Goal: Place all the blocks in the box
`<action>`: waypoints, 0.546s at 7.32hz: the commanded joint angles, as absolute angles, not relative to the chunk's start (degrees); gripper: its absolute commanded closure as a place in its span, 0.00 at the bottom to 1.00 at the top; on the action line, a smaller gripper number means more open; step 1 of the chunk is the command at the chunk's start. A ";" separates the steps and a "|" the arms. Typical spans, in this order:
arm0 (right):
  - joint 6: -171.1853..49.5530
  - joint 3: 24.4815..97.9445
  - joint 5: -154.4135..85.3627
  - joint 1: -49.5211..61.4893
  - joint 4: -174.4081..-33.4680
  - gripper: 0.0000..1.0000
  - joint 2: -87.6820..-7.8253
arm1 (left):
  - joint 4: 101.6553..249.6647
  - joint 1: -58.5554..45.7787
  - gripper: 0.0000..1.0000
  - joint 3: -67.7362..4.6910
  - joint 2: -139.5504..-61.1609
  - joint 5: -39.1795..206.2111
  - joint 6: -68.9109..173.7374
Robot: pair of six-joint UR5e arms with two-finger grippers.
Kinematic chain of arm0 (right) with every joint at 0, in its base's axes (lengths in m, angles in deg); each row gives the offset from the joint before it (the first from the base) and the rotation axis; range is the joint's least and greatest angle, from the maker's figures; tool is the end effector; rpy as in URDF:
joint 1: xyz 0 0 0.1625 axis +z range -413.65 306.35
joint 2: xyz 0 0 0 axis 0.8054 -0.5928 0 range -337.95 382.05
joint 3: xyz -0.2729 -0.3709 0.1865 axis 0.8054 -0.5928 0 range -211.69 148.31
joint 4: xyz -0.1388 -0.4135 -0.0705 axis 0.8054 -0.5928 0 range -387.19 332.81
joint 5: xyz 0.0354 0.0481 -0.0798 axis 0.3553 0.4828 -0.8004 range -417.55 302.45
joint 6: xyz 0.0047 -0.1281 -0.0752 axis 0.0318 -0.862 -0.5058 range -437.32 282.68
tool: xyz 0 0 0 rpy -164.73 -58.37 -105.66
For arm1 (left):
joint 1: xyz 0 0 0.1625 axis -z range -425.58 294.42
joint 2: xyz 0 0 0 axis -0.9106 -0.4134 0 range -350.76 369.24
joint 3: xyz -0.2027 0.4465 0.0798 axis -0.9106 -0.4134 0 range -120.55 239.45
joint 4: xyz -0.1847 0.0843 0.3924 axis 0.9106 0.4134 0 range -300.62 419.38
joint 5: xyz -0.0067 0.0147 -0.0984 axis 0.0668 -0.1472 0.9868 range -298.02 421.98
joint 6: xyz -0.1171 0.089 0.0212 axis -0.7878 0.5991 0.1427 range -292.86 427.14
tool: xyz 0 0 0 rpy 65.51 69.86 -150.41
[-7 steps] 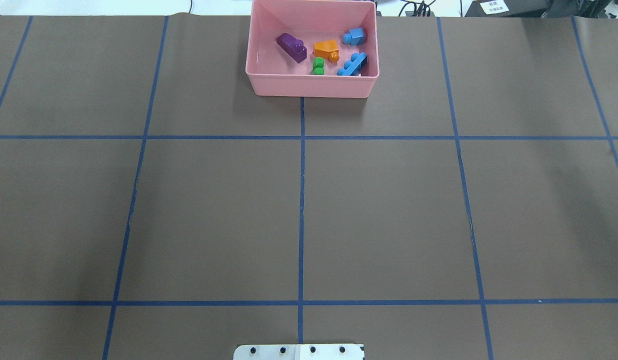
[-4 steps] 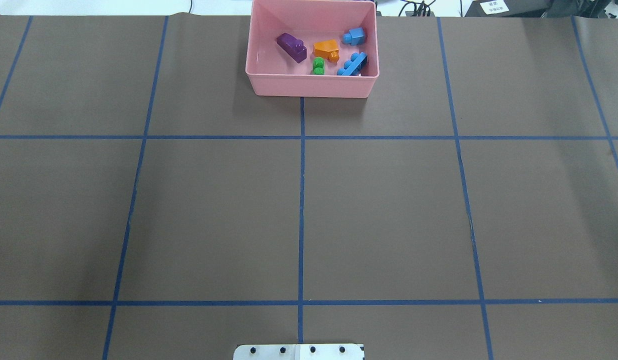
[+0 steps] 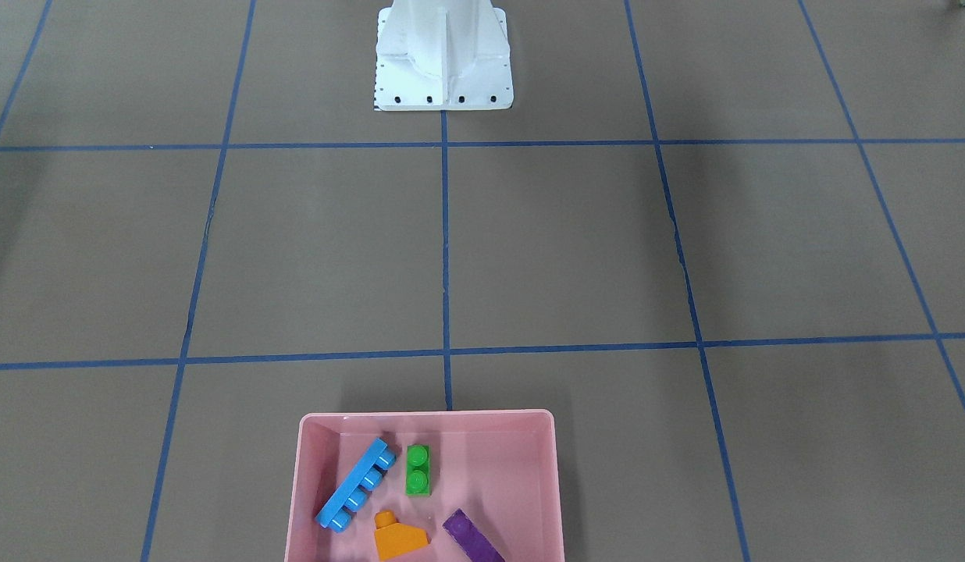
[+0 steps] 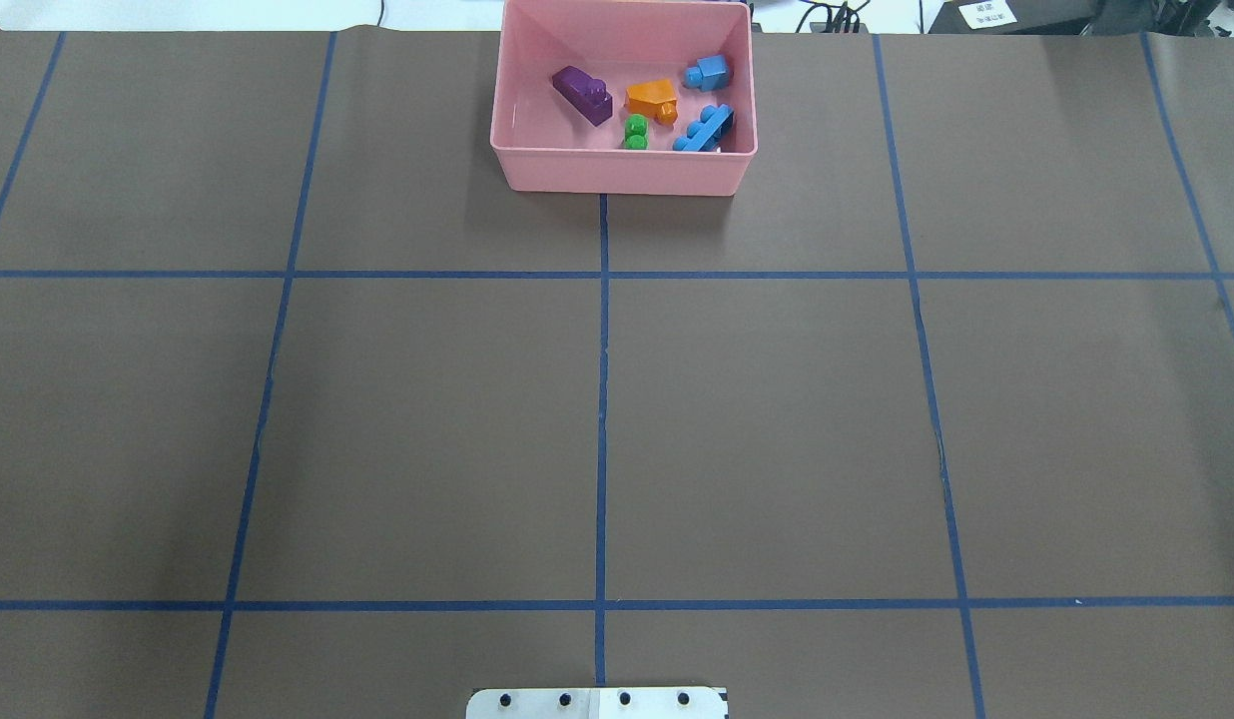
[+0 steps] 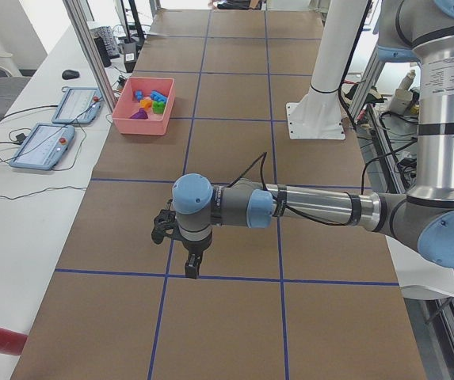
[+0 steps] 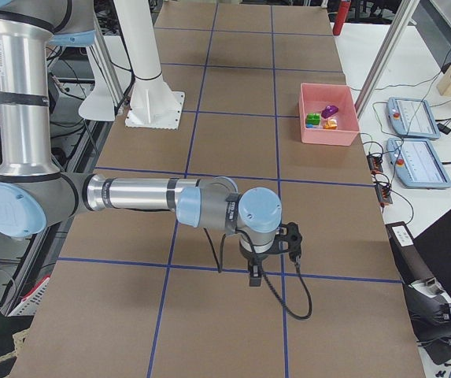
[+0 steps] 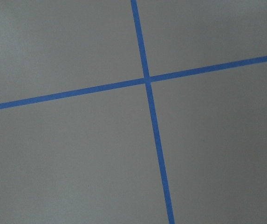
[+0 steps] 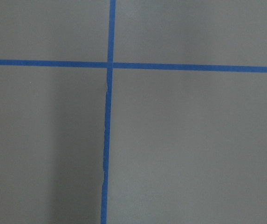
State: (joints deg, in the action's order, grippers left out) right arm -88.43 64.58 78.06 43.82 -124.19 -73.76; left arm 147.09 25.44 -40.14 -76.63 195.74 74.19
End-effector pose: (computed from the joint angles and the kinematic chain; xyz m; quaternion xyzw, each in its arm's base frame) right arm 0.0865 -0.4507 0.7681 0.0106 -0.3904 -0.0072 0.9206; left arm -0.0393 -0.4884 0.7196 0.0518 0.3697 0.0590 0.9258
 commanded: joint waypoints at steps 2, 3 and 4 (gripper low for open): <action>-78.86 67.87 76.75 35.86 -123.26 0.00 -73.84 | 147.10 25.30 0.00 -39.87 -76.72 195.66 74.09; -78.03 67.36 76.75 35.30 -119.78 0.00 -74.36 | 147.10 25.29 0.00 -39.87 -76.72 195.66 74.09; -78.19 66.31 76.84 35.30 -116.35 0.00 -75.58 | 147.10 25.29 0.00 -39.78 -76.72 195.49 74.09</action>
